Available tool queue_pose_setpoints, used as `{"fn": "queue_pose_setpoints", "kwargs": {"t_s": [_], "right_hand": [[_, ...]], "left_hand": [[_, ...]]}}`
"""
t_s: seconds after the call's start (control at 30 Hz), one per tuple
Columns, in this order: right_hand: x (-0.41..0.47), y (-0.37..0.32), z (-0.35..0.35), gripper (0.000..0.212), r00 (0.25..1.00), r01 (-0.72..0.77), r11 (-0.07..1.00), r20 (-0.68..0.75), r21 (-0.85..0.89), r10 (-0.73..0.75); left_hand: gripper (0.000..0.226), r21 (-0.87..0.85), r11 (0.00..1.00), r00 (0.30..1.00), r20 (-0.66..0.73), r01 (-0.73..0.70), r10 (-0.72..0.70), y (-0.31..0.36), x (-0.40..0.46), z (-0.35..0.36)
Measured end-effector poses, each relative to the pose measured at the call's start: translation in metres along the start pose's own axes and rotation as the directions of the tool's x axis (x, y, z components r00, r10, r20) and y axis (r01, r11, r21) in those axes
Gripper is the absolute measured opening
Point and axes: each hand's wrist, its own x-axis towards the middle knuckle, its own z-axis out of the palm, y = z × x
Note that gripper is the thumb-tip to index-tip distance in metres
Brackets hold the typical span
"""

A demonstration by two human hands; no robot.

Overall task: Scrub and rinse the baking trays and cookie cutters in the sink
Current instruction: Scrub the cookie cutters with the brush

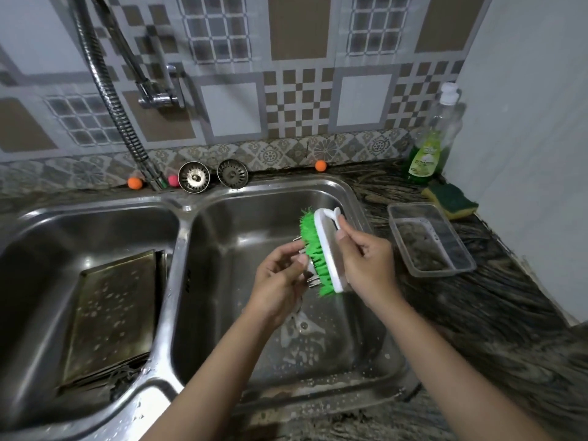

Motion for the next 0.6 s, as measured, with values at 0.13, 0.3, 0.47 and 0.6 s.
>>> {"fn": "queue_pose_setpoints", "kwargs": {"t_s": [0.13,0.3,0.47,0.6], "right_hand": [[-0.027,0.014,0.0,0.032,0.997,-0.033,0.999,0.075,0.01,0.032],[-0.036,0.025,-0.013,0.028,0.967,-0.167,0.986,0.192,-0.028,0.169],[-0.014,0.021,-0.015,0.029,0.99,-0.134,0.99,0.038,0.034,0.133],[-0.014,0.024,-0.012,0.029,0.987,-0.117,0.993,0.113,0.001,0.116]], "left_hand": [[0.024,-0.013,1.0,0.996,-0.083,-0.021,0.02,0.004,0.008,-0.019],[0.022,0.238,0.971,0.994,-0.106,0.02,0.005,0.004,0.013,-0.035],[0.025,0.657,0.753,0.999,0.042,-0.048,0.026,-0.012,0.011,-0.033],[0.036,0.781,0.612,0.992,0.105,-0.125,0.069,-0.011,0.01,-0.033]]}}
